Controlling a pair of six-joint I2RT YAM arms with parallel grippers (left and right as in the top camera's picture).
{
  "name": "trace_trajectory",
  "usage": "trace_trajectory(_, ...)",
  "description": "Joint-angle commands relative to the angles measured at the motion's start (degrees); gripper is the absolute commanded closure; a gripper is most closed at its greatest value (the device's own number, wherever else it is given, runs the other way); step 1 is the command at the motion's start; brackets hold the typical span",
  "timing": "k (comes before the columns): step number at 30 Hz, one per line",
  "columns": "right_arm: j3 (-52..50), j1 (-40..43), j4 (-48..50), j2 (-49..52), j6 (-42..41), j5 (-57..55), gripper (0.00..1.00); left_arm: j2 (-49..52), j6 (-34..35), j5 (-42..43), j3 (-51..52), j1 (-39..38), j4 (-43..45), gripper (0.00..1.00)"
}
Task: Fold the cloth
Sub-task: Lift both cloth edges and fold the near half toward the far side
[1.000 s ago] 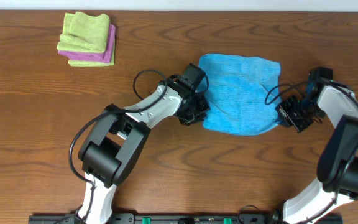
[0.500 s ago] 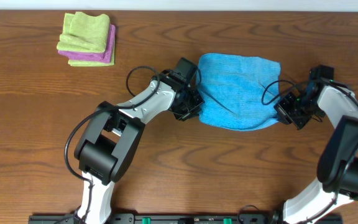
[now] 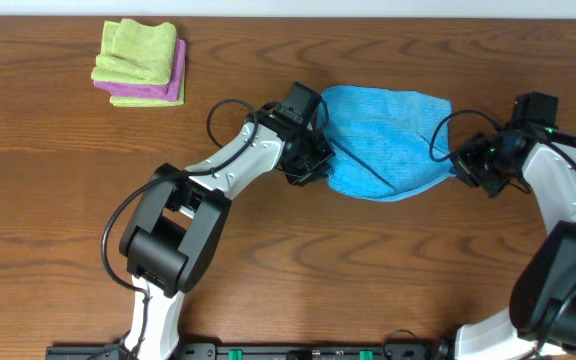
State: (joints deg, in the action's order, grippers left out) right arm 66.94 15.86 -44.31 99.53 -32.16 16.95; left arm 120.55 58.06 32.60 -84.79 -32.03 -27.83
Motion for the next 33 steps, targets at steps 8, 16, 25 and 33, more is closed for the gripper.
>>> trace_trajectory(8,0.92,-3.8,5.79,-0.52,0.94,-1.66,0.98,0.81,2.45,-0.02,-0.9,2.34,3.56,0.94)
trace_trajectory(16,0.92,-6.58,9.64,-0.52,0.94,-4.39,0.99,0.81,3.74,1.46,-0.92,2.75,13.35,0.94)
trace_trajectory(25,0.92,-6.78,14.12,-0.52,0.96,-9.01,0.99,0.83,3.89,-4.28,-0.9,2.78,13.62,0.94)
trace_trajectory(33,0.87,-8.0,17.31,0.37,0.98,-11.56,0.98,0.83,5.07,-8.02,-0.9,2.64,17.73,0.94)
